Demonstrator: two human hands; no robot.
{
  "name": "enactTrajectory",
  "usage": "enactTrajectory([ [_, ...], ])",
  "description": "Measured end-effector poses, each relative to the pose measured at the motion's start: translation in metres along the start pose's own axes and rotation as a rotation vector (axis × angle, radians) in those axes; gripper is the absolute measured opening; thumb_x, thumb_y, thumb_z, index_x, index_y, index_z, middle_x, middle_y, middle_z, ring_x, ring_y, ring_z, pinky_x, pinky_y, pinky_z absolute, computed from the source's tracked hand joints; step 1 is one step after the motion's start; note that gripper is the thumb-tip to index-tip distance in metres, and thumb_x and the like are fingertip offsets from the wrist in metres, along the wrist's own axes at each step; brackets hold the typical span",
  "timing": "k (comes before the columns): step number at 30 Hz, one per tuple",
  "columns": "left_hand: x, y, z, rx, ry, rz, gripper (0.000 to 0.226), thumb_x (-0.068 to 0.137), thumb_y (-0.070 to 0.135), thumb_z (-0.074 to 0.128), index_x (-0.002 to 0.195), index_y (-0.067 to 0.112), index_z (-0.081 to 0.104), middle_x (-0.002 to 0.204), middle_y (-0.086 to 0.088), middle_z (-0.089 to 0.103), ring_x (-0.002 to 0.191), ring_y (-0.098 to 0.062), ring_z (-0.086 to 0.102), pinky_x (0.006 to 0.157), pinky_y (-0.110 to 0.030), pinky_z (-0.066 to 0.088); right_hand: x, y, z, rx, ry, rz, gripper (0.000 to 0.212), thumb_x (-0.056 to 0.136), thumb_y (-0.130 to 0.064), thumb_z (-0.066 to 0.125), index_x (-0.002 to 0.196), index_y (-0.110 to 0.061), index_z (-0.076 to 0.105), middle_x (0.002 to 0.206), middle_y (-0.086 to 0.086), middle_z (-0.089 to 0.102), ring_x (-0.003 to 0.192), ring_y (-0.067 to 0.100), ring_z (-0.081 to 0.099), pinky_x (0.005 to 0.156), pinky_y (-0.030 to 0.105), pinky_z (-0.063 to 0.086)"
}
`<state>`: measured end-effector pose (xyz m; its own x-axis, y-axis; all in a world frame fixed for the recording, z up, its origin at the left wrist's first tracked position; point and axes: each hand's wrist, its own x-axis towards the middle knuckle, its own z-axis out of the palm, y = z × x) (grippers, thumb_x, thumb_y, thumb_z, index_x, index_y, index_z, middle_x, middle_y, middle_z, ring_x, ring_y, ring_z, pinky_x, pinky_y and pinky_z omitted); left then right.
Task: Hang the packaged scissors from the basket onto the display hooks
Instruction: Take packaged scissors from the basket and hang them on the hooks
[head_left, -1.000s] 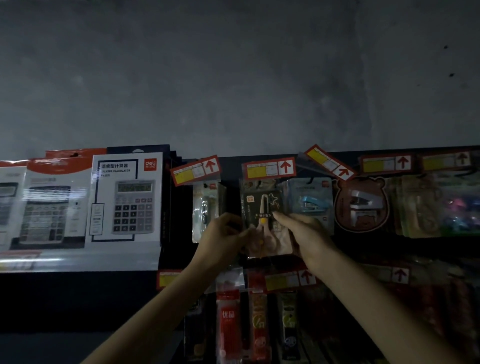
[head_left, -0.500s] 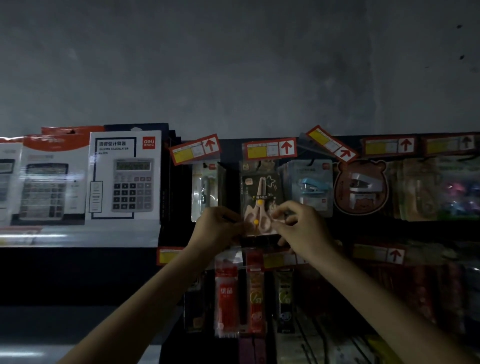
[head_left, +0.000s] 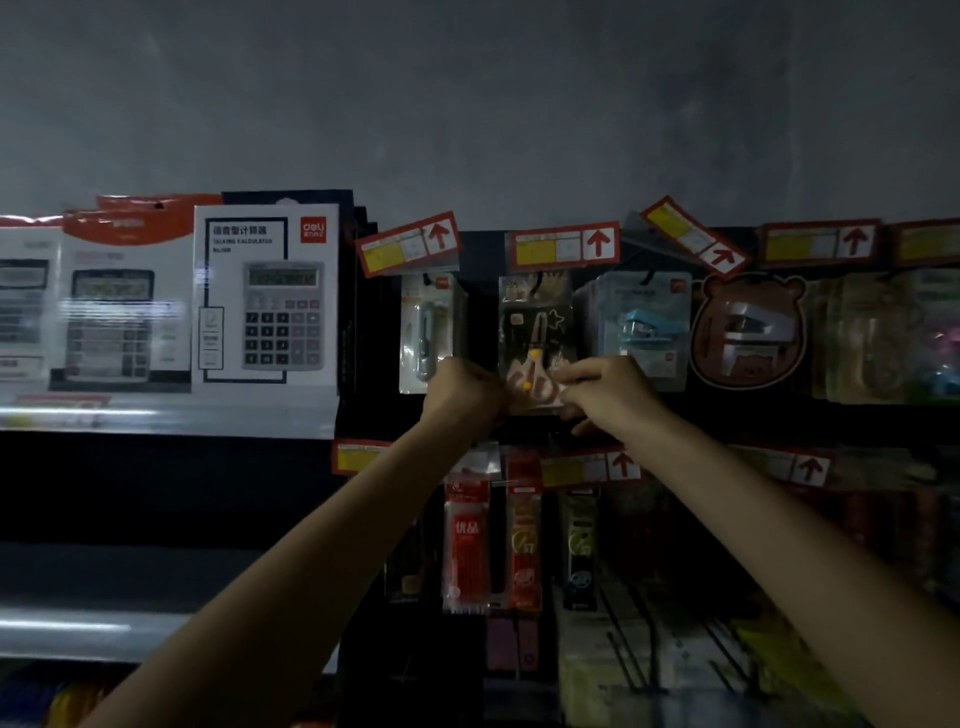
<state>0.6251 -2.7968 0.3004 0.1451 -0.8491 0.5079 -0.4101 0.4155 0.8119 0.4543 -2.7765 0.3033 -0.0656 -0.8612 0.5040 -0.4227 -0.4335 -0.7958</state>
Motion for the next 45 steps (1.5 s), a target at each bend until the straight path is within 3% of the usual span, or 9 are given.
enactTrajectory([
  [4, 0.005, -0.001, 0.011, -0.024, -0.042, -0.043, 0.015, 0.087, 0.016, 0.078, 0.09, 0.002, 0.073, 0.078, -0.009, 0.07, 0.064, -0.017, 0.063, 0.055, -0.029, 0.054, 0.0, -0.006, 0.005, -0.024, -0.073, 0.043, 0.034, 0.094, -0.003, 0.064, 0.128, -0.008, 0.068, 0.108, 0.008, 0.068, 0.104, 0.026, 0.064, 0.086, 0.034, 0.055],
  [10, 0.018, -0.008, 0.021, 0.126, -0.165, -0.016, 0.017, 0.093, 0.018, 0.072, 0.096, 0.001, 0.069, 0.083, -0.008, 0.066, 0.076, -0.018, 0.064, 0.073, -0.032, 0.057, 0.003, -0.006, 0.012, -0.088, -0.186, 0.022, 0.029, 0.098, -0.001, 0.057, 0.122, -0.013, 0.068, 0.084, -0.009, 0.057, 0.077, 0.002, 0.05, 0.064, 0.017, 0.039],
  [13, 0.019, -0.008, 0.021, 0.23, -0.25, -0.011, 0.024, 0.091, 0.015, 0.073, 0.11, 0.0, 0.069, 0.096, -0.011, 0.069, 0.097, -0.025, 0.068, 0.094, -0.038, 0.056, 0.009, -0.006, 0.019, -0.182, -0.237, 0.037, 0.018, 0.099, -0.004, 0.055, 0.11, -0.013, 0.067, 0.093, 0.001, 0.065, 0.086, 0.01, 0.058, 0.071, 0.022, 0.048],
  [17, 0.019, -0.009, 0.023, 0.316, -0.308, 0.049, 0.026, 0.093, 0.016, 0.067, 0.116, 0.005, 0.069, 0.114, -0.017, 0.072, 0.109, -0.032, 0.068, 0.099, -0.046, 0.054, 0.016, -0.002, 0.024, -0.291, -0.299, 0.048, 0.041, 0.088, -0.005, 0.054, 0.127, -0.016, 0.061, 0.118, 0.008, 0.066, 0.107, 0.023, 0.062, 0.095, 0.037, 0.053],
  [20, 0.012, -0.005, 0.021, 0.443, -0.279, 0.148, 0.032, 0.101, 0.024, 0.054, 0.128, 0.01, 0.064, 0.12, -0.009, 0.07, 0.114, -0.029, 0.066, 0.091, -0.031, 0.052, 0.015, 0.002, 0.023, -0.357, -0.279, 0.023, 0.044, 0.089, -0.007, 0.047, 0.128, -0.021, 0.059, 0.12, 0.009, 0.062, 0.105, 0.024, 0.062, 0.078, 0.03, 0.052],
  [22, 0.009, -0.006, 0.02, 0.554, -0.235, 0.238, 0.034, 0.102, 0.026, 0.05, 0.131, 0.012, 0.061, 0.123, -0.009, 0.067, 0.116, -0.029, 0.064, 0.093, -0.034, 0.051, 0.014, 0.007, 0.022, -0.44, -0.273, 0.003, 0.054, 0.089, -0.011, 0.042, 0.14, -0.026, 0.05, 0.134, 0.015, 0.05, 0.115, 0.031, 0.056, 0.081, 0.032, 0.05],
  [25, 0.006, -0.008, 0.019, 0.72, -0.233, 0.348, 0.05, 0.097, 0.028, 0.055, 0.146, 0.02, 0.047, 0.142, -0.01, 0.052, 0.125, -0.035, 0.056, 0.101, -0.048, 0.05, 0.013, 0.009, 0.02, -0.527, -0.274, -0.009, 0.064, 0.091, -0.01, 0.04, 0.153, -0.026, 0.037, 0.153, 0.012, 0.028, 0.138, 0.034, 0.038, 0.114, 0.044, 0.039],
  [34, -0.002, 0.009, 0.02, 1.165, -0.178, 0.47, 0.09, 0.093, 0.052, 0.061, 0.162, 0.034, 0.005, 0.169, -0.003, -0.009, 0.155, -0.036, 0.002, 0.119, -0.052, 0.028, 0.018, 0.025, 0.017, -0.743, -0.337, -0.197, 0.074, 0.096, -0.021, 0.045, 0.162, -0.03, 0.014, 0.165, -0.013, -0.029, 0.155, 0.023, -0.016, 0.127, 0.046, 0.012],
  [45, 0.018, 0.001, 0.02, 1.242, -0.056, 0.669, 0.09, 0.089, 0.043, 0.067, 0.16, 0.028, 0.013, 0.166, -0.004, 0.01, 0.153, -0.032, 0.013, 0.113, -0.049, 0.036, 0.022, 0.029, 0.007, -0.72, -0.315, -0.29, 0.051, 0.105, -0.029, 0.035, 0.153, -0.013, 0.04, 0.165, 0.002, 0.027, 0.152, 0.017, 0.018, 0.123, 0.033, 0.019],
])
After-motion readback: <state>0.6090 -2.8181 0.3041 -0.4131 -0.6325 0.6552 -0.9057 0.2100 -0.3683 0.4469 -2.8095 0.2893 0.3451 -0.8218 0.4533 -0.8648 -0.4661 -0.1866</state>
